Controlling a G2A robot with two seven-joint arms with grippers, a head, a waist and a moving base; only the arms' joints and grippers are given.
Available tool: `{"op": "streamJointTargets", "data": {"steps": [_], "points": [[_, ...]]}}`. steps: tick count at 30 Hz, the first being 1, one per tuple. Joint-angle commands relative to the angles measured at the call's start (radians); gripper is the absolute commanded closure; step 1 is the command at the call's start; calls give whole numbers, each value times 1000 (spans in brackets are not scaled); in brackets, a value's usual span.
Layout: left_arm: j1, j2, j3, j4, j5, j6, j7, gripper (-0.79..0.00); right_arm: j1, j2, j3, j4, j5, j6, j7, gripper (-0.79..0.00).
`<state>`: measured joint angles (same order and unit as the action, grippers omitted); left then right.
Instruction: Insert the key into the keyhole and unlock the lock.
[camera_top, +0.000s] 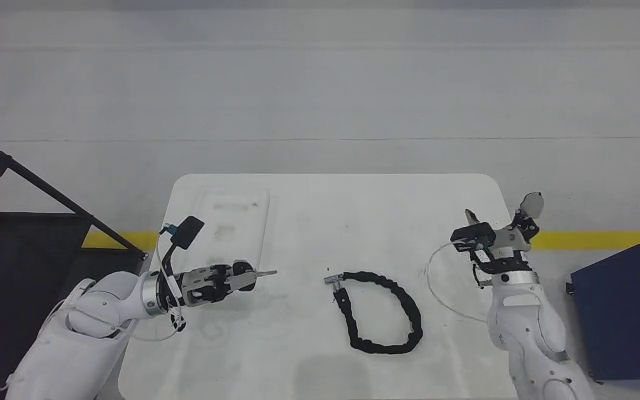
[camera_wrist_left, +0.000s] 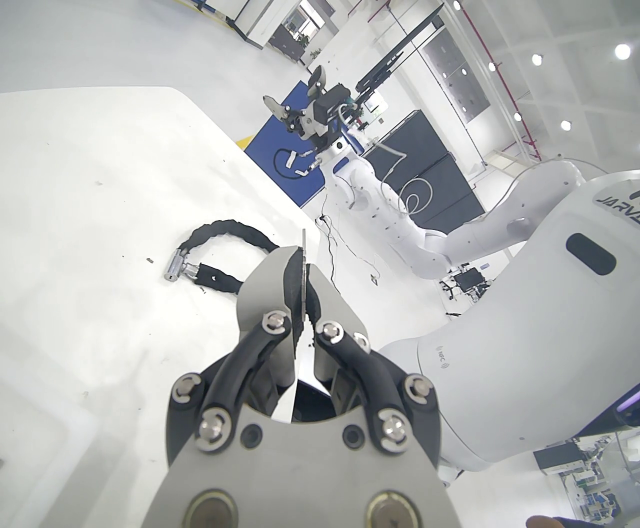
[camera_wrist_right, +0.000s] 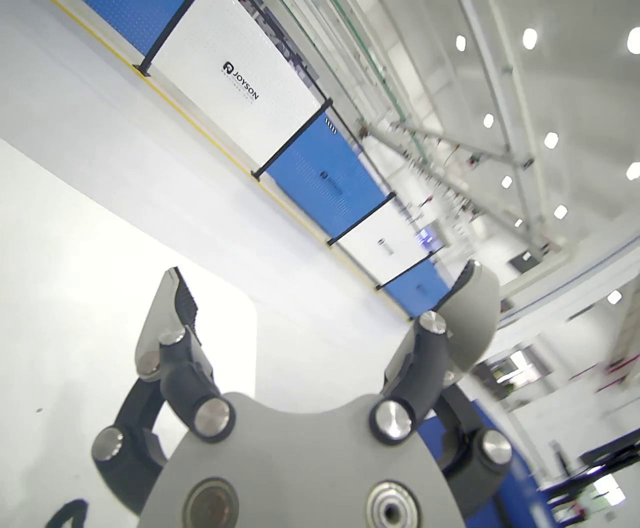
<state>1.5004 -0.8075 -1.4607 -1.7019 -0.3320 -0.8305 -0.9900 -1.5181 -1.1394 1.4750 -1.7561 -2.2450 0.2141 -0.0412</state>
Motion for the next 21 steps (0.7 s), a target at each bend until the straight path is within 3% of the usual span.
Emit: {"op": "streamJointTargets", "data": {"steps": [1, 6, 14, 21], "points": [[0, 0, 0, 0, 0, 0, 0, 0, 33, 4, -42, 5, -228, -27, -44, -785], [0, 0, 0, 0, 0, 0, 0, 0, 86, 9, -137, -7, -519, -112, -131, -785], [0, 0, 0, 0, 0, 0, 0, 0, 180, 6, -294, 43, -810, -250, -247, -785], [0, 0, 0, 0, 0, 0, 0, 0, 232, 10, -349, 94, -827, -270, -279, -785]]}}
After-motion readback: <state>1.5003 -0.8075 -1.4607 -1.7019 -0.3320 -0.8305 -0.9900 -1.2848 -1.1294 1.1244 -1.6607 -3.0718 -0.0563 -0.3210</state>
